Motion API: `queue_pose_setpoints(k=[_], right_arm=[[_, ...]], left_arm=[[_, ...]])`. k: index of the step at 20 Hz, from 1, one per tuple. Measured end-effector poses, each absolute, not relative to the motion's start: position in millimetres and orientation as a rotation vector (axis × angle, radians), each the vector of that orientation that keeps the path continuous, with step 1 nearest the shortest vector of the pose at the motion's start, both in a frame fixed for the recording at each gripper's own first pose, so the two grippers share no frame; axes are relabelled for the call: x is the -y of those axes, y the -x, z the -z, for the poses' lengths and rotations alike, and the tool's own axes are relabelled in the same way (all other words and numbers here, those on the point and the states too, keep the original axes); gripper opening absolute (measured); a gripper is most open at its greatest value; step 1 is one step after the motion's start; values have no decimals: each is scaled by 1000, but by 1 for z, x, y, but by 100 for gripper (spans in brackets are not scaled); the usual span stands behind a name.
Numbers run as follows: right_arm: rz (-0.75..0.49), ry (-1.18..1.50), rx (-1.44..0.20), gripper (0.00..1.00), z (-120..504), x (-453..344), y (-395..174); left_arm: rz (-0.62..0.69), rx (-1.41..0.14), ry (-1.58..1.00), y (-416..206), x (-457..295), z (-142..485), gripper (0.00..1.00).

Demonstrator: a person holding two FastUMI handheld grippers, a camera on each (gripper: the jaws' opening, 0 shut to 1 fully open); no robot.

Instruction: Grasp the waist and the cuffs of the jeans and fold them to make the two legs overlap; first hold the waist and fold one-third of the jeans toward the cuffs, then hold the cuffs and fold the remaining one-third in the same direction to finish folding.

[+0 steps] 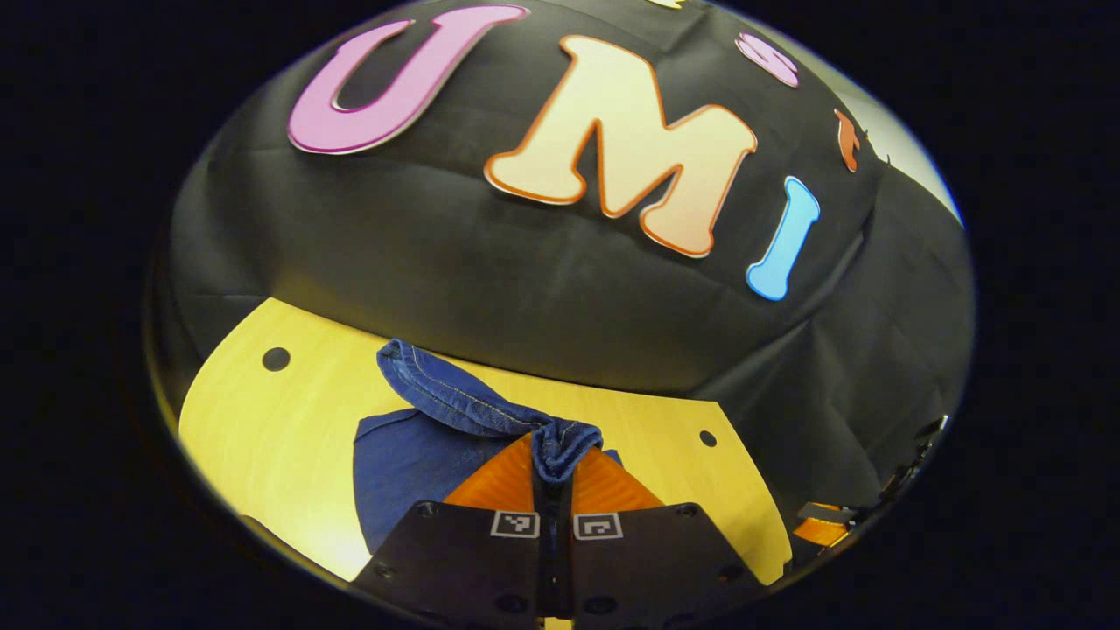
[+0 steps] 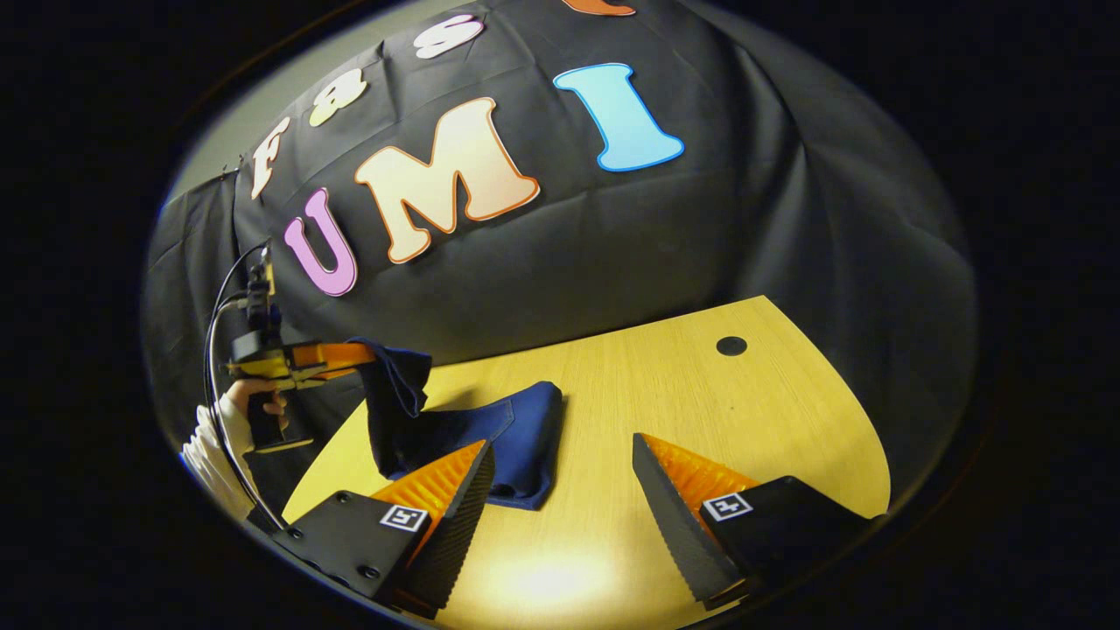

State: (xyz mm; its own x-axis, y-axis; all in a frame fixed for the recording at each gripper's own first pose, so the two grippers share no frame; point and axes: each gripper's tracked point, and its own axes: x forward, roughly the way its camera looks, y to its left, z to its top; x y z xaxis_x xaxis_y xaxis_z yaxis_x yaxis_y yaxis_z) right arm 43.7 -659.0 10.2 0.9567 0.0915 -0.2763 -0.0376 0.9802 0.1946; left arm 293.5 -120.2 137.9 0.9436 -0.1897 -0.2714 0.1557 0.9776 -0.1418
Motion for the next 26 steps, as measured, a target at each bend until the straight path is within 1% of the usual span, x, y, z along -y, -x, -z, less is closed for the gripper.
queue_pose_setpoints(k=[3, 4, 5, 6, 7, 8, 13, 15, 16, 17, 18, 19, 20, 21, 23, 25, 26], right_arm=[[-80, -238, -300, 98, -1, 665, -36], [-78, -241, -307, 93, 2, 667, -34], [-77, -241, -312, 98, 7, 670, -31], [-79, -239, -319, 98, 10, 671, -29], [-81, -235, -323, 93, 11, 671, -27], [-81, -229, -326, 98, 12, 672, -26], [-80, -223, -334, 98, 16, 672, -21], [-75, -224, -333, 98, 18, 672, -19], [-70, -220, -337, 98, 19, 674, -18], [-65, -213, -342, 93, 22, 674, -16], [-60, -206, -347, 93, 25, 675, -14], [-57, -200, -351, 98, 27, 675, -12], [-55, -196, -353, 98, 27, 675, -9], [-53, -192, -356, 98, 28, 674, -7], [-52, -189, -354, 98, 25, 670, -2], [-51, -196, -353, 98, 23, 662, 1], [-48, -194, -352, 98, 22, 658, 3]], left_arm=[[165, -339, 77, -309, 147, -120, 0], [165, -361, 63, -309, 155, -111, 0], [168, -377, 45, -307, 163, -101, 0], [177, -387, 19, -303, 171, -91, 0], [189, -399, -27, -297, 178, -77, 0], [199, -415, -80, -289, 181, -63, 0], [221, -466, -415, -259, 192, 14, 0], [212, -454, -502, -259, 191, 27, 0], [201, -457, -507, -260, 189, 36, 0], [193, -465, -491, -260, 186, 43, 1], [191, -473, -461, -261, 185, 46, 1], [203, -475, -422, -260, 190, 51, 7], [223, -477, -385, -256, 197, 51, 12], [251, -471, -343, -248, 204, 51, 29], [310, -430, -258, -229, 221, 36, 73], [312, -348, -234, -212, 218, 9, 91], [293, -303, -230, -201, 212, -8, 92]])
